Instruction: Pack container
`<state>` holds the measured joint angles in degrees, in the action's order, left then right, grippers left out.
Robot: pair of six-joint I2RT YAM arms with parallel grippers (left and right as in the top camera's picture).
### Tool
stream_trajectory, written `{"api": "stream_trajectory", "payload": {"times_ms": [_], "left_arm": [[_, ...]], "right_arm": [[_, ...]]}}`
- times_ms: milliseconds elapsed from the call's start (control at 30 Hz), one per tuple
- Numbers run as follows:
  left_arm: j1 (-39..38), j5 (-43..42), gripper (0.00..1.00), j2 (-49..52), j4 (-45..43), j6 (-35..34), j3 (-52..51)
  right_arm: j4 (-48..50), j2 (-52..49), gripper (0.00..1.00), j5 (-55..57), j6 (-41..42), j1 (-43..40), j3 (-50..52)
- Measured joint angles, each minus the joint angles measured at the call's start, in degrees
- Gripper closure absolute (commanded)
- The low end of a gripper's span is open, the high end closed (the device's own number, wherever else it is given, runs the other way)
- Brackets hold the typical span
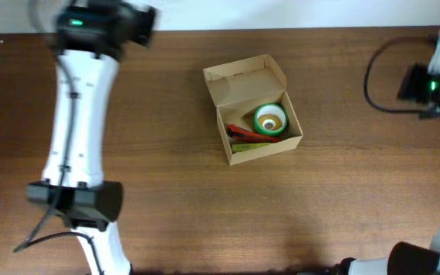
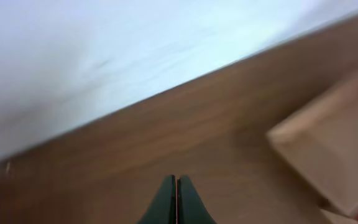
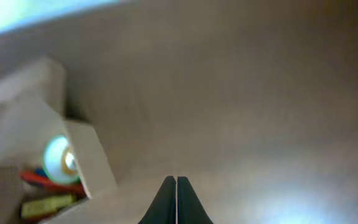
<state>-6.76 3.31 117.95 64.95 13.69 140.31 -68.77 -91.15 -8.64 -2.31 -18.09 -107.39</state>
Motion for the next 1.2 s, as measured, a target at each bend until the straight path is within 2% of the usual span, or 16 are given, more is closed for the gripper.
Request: {"api": "stream_trajectory", "payload": {"times_ms": [167, 433, 533, 933, 1200], "left_arm": [[7.98, -4.28, 0.98, 0.00, -0.46, -2.32, -5.86], [11.04, -8.76, 0.98, 0.00, -3.39, -3.30, -14.40], [11.02, -9.46, 0.98, 0.00, -3.98, -3.30, -16.81], [11.02, -10.05, 0.98, 0.00, -4.79, -3.32, -18.08], [11.02, -10.23, 0.98, 0.00, -4.79, -3.50, -18.08]], "right_arm": [[-4.63, -7.10, 0.96, 0.94, -1.66, 3.82, -10.88], [-7.32, -30.27, 0.96, -1.95, -2.91, 7.37, -11.06], [-7.41, -34.97, 0.96, -2.34, -3.50, 9.27, -10.43], [-10.58, -36.02, 0.96, -3.48, -4.48, 21.14, -10.40], [-8.13, -31.78, 0.96, -3.52, -5.46, 22.23, -3.82]]}}
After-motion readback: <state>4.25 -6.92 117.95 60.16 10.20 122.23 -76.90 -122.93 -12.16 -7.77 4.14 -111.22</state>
